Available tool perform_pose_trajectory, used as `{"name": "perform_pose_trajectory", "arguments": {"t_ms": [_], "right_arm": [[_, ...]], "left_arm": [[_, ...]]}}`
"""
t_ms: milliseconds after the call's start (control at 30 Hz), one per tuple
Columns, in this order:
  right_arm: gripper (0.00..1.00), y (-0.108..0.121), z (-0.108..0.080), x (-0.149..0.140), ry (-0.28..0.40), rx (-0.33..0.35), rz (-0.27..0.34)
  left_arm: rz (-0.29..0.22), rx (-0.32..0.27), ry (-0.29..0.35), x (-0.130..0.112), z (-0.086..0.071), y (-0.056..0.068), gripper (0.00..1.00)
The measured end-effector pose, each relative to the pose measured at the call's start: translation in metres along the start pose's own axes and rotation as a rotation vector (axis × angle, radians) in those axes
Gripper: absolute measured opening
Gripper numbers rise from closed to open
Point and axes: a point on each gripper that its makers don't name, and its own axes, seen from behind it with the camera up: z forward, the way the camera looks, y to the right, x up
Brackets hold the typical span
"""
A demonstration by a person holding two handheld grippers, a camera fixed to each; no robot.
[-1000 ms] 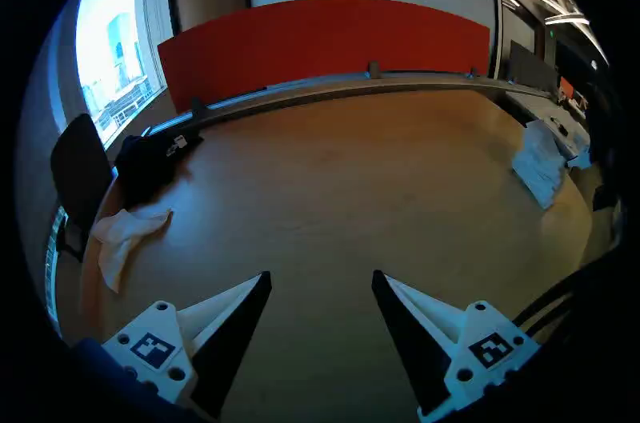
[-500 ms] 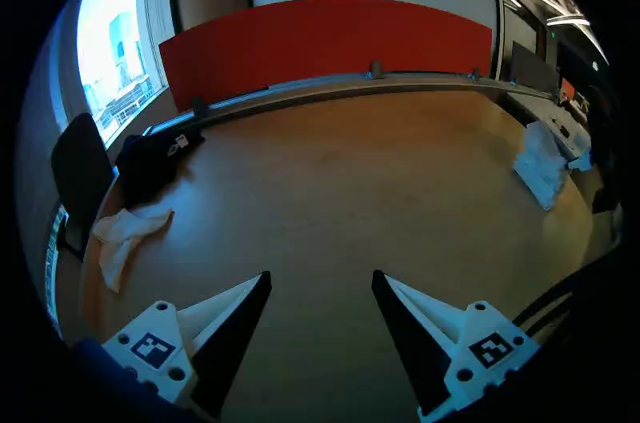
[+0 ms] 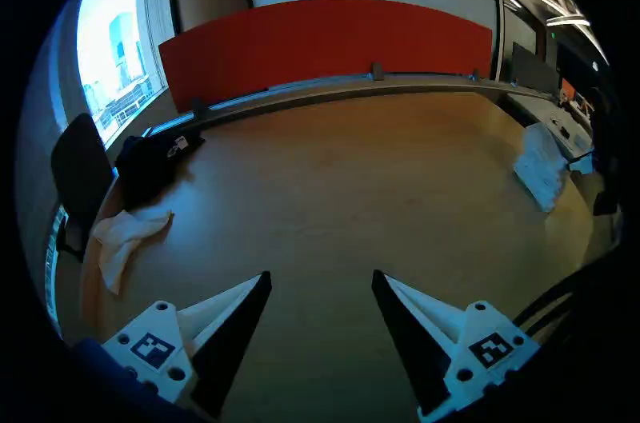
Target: Fold towel
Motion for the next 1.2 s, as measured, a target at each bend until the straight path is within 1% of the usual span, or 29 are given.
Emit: {"name": "perform_pose_trajectory", "arguments": {"t_ms": [100,133,400,533,700,900,1200], "right_arm": [[0.80,0.002,-0.003,0.000,0.002,-0.007,-0.001],[0.81,0.003,-0.004,0.000,0.002,-0.011,-0.002],[0.81,0.014,-0.012,-0.004,0.000,-0.052,0.000],[0.82,0.014,-0.015,-0.001,0.012,-0.054,0.011],[0.86,0.007,-0.020,0.008,0.042,-0.042,0.018],[0.86,-0.003,-0.026,0.021,0.083,-0.025,0.014],[0.86,-0.019,-0.040,0.055,0.208,-0.023,0.036]], "left_arm": [[0.000,-0.001,0.002,0.001,0.000,0.000,0.94],[0.000,-0.001,0.002,0.001,0.000,0.000,0.94],[0.001,-0.001,0.006,0.002,0.000,-0.002,0.94],[0.002,-0.001,0.009,0.003,0.000,-0.003,0.94],[0.001,-0.001,0.014,0.004,-0.001,-0.003,0.94],[-0.002,-0.001,0.019,0.004,-0.003,-0.004,0.94],[-0.021,0.003,0.044,0.011,-0.005,-0.007,0.94]]}}
